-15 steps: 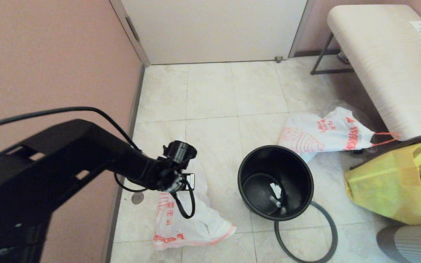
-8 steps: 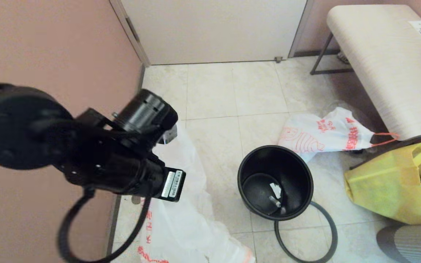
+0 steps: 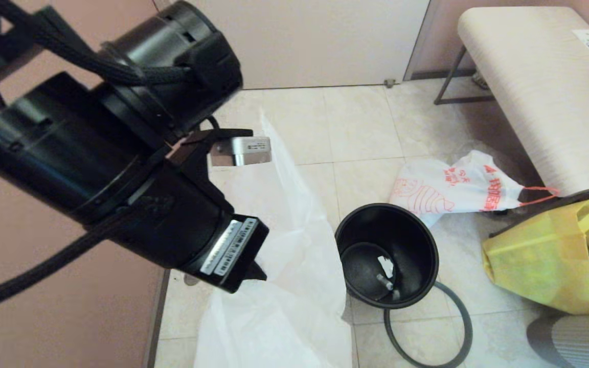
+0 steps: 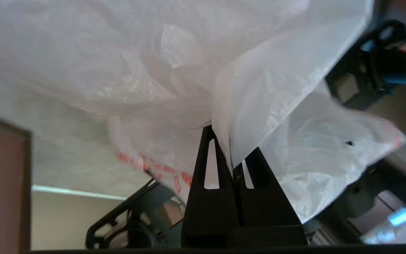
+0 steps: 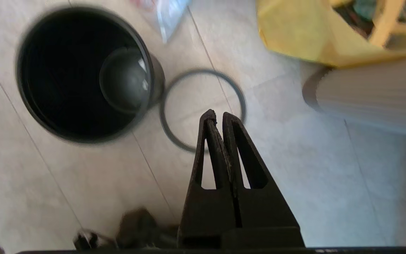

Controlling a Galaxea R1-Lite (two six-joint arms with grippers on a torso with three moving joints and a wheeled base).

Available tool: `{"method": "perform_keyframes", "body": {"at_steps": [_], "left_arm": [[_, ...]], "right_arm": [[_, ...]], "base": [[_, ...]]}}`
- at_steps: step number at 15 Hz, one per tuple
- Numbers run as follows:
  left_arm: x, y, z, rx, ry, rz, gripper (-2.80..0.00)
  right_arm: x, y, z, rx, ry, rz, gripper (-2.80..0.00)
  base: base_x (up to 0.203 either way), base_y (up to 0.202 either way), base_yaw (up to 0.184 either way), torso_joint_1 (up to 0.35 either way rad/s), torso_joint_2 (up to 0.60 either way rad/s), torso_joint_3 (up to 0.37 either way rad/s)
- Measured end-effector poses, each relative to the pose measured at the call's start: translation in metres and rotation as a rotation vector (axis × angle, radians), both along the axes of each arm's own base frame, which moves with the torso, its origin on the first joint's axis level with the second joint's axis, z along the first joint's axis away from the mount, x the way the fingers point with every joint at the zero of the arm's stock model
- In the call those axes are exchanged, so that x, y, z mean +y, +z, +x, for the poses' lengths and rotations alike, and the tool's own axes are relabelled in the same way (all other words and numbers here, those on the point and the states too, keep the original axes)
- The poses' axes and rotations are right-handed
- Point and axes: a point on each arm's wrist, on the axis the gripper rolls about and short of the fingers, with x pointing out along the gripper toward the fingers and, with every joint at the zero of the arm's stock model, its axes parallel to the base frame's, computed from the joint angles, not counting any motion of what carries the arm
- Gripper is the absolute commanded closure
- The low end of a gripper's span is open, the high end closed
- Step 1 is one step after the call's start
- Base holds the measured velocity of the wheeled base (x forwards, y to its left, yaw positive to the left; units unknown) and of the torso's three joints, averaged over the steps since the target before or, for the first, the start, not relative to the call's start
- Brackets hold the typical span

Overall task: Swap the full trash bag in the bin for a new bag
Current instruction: Put the new garbage bag on the trash can

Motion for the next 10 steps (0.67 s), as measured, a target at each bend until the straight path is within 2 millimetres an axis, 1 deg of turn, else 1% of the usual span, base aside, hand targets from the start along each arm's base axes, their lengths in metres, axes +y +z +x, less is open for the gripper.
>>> {"method": "perform_keyframes", "body": {"at_steps": [1,4,7,8,10], "left_arm": [[-0.009,-0.003,0.007,0.015,-0.024,-0.009,0.0],[-0.037,-0.017,0.026,0.038,-0.169,-0.07,0.0],[-0.064,-0.041,0.049,0.003,-0.27,-0.078,0.0],[-0.072,-0.046,0.056,-0.021,-0.303,-0.093,0.0],[-0.081,-0.052,0.062,-0.012,-0.346,-0.145,0.0]], "right_arm": [[0.002,0.003,0.007,-0.015,-0.002,0.004,0.0],[0.003,0.014,0.027,-0.058,-0.027,0.009,0.0],[-0.003,0.025,0.045,-0.138,-0.04,0.04,0.0],[-0.005,0.026,0.049,-0.144,-0.035,0.053,0.0],[-0.013,0.024,0.056,-0.139,-0.043,0.075,0.0]], "base": [[0.0,0.0,0.0,0.0,0.0,0.0],[0.0,0.0,0.0,0.0,0.0,0.0],[0.0,0.0,0.0,0.0,0.0,0.0],[0.0,0.0,0.0,0.0,0.0,0.0],[0.0,0.0,0.0,0.0,0.0,0.0]]}}
